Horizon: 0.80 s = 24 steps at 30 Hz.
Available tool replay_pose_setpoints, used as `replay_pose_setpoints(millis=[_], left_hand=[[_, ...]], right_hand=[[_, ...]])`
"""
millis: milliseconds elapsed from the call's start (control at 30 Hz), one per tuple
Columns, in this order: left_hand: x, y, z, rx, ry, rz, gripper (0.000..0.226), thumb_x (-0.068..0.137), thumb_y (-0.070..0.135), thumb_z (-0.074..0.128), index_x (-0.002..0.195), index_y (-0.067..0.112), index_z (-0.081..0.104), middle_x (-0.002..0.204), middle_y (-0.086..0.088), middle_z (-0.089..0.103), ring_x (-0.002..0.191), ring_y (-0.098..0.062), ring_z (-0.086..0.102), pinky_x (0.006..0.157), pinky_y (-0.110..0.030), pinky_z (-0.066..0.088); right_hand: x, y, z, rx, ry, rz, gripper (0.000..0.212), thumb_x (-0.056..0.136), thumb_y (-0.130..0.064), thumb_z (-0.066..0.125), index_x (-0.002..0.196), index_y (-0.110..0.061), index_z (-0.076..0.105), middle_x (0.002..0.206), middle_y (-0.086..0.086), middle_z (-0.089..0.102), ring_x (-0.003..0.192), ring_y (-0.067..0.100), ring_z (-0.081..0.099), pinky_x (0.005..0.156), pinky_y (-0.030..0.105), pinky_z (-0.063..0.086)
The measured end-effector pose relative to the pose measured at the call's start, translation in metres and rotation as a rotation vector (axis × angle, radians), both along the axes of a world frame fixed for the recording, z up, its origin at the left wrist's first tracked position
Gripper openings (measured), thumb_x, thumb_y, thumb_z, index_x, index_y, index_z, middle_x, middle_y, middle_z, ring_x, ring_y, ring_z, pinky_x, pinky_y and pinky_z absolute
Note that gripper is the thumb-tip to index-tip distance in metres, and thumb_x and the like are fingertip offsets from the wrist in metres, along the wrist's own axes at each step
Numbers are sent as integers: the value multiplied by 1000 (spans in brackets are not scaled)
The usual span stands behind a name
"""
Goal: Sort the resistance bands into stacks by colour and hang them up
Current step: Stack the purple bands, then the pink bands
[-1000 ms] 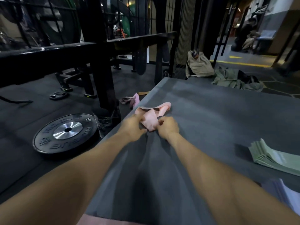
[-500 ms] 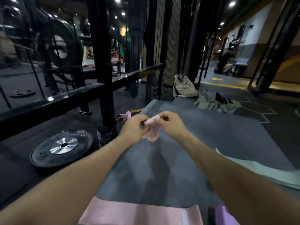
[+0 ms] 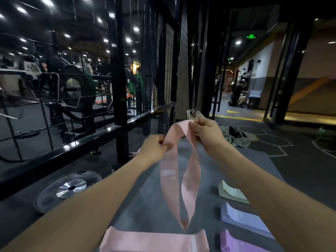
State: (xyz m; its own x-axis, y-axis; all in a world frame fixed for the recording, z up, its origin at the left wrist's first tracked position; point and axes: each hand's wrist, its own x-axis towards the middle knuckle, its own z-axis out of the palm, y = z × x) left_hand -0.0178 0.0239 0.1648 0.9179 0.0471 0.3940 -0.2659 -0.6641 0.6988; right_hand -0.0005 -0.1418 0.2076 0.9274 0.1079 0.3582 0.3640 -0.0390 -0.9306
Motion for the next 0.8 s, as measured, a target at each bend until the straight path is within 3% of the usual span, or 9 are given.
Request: replay_pose_setpoints(millis=[67, 167, 267, 333, 400, 500, 600, 733, 800], left_hand=[[-8, 1, 11, -59, -23, 9, 15, 91, 23, 58, 93, 10, 66, 75, 1, 61, 61, -13, 52, 52, -24, 37], [-21, 5, 23, -188, 59, -68, 11, 92, 21, 58, 88, 13, 65, 67, 5, 56, 57, -10, 48, 45, -15, 36], [-32, 8, 31, -206, 147, -147, 22, 89, 29, 62, 77, 11, 62, 65, 0, 54, 59, -13, 49, 51, -18, 39], [-36, 10, 35, -279, 180, -143, 27, 86, 34, 64, 72, 11, 60, 61, 1, 54, 60, -17, 50, 55, -25, 39], [-40, 12, 40, -326, 189, -132, 30, 83, 39, 66, 76, 10, 64, 68, -4, 56, 66, -21, 49, 62, -27, 39], [-46, 14, 46, -379, 228, -165, 30, 75, 44, 73, 73, 16, 65, 80, -8, 57, 73, -23, 45, 67, -32, 36], [-50, 15, 44, -347, 275, -179, 22, 82, 29, 70, 77, 11, 58, 74, -5, 58, 62, -16, 51, 59, -27, 40], [-54, 20, 34, -312, 261, -156, 23, 84, 24, 68, 77, 10, 52, 80, -10, 49, 75, -21, 45, 67, -29, 37], [-55, 23, 29, -296, 274, -154, 25, 84, 26, 68, 73, 12, 52, 82, -10, 50, 78, -22, 46, 73, -32, 39]], right_hand=[[-8, -7, 0, 2, 31, -19, 29, 94, -5, 50, 66, -11, 50, 59, 4, 49, 50, 13, 42, 48, 23, 33], [-19, -15, -4, -3, 88, -51, 31, 94, -4, 50, 65, -12, 50, 60, 5, 50, 52, 14, 42, 51, 25, 35], [-26, -21, -4, 1, 110, -68, 32, 94, -3, 50, 64, -12, 46, 49, 2, 47, 42, 10, 39, 45, 23, 30], [-32, -25, -2, -37, 81, 13, 26, 91, -14, 59, 68, -13, 45, 46, -2, 47, 36, 4, 39, 41, 19, 29], [-40, -29, 2, -268, 42, 55, 30, 78, -32, 74, 86, -16, 50, 69, -1, 54, 56, 6, 50, 51, 19, 38], [-49, -34, 1, -649, -47, 39, 41, 73, -16, 76, 101, -16, 47, 84, 1, 52, 70, 12, 48, 58, 25, 39], [-52, -38, -4, -714, -151, -9, 23, 80, -3, 59, 81, -22, 46, 76, 0, 50, 68, 15, 45, 57, 27, 36], [-50, -43, -17, -843, -278, -99, 41, 84, 0, 52, 58, -28, 37, 60, -5, 40, 62, 16, 38, 48, 19, 24], [-48, -46, -28, -821, -290, -144, 47, 86, 0, 53, 54, -30, 36, 58, -4, 39, 65, 17, 37, 49, 22, 23]])
